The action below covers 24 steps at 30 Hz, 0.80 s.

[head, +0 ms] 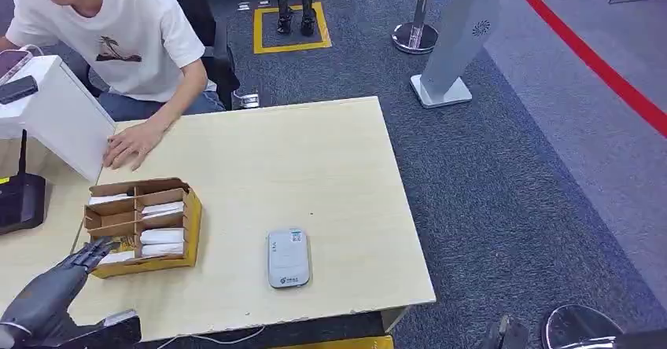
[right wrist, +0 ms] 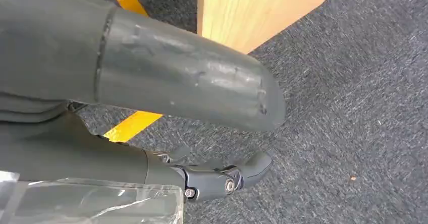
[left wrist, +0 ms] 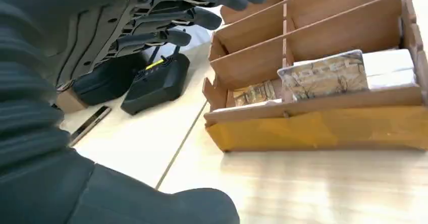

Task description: Pass the card to the sensor for recognition and then transmit it.

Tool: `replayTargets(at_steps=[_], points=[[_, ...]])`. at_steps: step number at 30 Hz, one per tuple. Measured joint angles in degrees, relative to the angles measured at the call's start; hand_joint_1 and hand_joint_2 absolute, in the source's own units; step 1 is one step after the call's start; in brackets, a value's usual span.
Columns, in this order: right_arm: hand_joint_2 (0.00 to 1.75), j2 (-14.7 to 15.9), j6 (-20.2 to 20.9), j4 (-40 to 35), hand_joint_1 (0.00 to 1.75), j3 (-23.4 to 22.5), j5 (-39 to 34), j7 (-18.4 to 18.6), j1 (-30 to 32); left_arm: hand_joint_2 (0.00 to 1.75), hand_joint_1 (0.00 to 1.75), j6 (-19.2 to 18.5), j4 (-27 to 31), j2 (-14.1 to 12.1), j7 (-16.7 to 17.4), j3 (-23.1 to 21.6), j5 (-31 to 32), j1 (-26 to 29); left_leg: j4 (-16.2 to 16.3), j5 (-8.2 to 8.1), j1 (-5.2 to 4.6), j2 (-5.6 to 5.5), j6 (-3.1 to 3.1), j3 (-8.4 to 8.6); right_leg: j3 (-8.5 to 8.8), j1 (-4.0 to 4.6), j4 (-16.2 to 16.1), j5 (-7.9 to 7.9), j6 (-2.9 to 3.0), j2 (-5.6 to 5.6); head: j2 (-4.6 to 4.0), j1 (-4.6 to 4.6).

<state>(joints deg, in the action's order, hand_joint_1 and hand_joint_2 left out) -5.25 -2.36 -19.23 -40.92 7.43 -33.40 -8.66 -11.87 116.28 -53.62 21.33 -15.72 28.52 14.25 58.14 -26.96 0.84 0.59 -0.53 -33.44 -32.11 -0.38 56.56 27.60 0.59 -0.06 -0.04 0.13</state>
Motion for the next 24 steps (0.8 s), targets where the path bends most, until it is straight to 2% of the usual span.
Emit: replayTargets(at_steps=[11,24], points=[[0.0,0.0,-0.04,0.18,0.0,-0.11,0.61,-0.04,0.11,1.75,0.0,-1.72,-0.67,4.0,-2.73,1.49,2.49,0.39,0.01,0.01,-0.01,-0.07,-0.01,0.01,0.01,0.0,0.0,-0.01,0.0,-0.03,-0.02,-0.02],[0.0,0.0,-0.37,0.28,0.0,-0.09,2.21,0.46,0.11,1.75,0.0,-3.8,-7.65,9.79,-5.57,1.23,6.91,-4.2,0.01,0.01,-0.01,-0.08,-0.02,0.01,0.01,0.0,0.0,-0.01,0.0,-0.03,-0.02,-0.02]])
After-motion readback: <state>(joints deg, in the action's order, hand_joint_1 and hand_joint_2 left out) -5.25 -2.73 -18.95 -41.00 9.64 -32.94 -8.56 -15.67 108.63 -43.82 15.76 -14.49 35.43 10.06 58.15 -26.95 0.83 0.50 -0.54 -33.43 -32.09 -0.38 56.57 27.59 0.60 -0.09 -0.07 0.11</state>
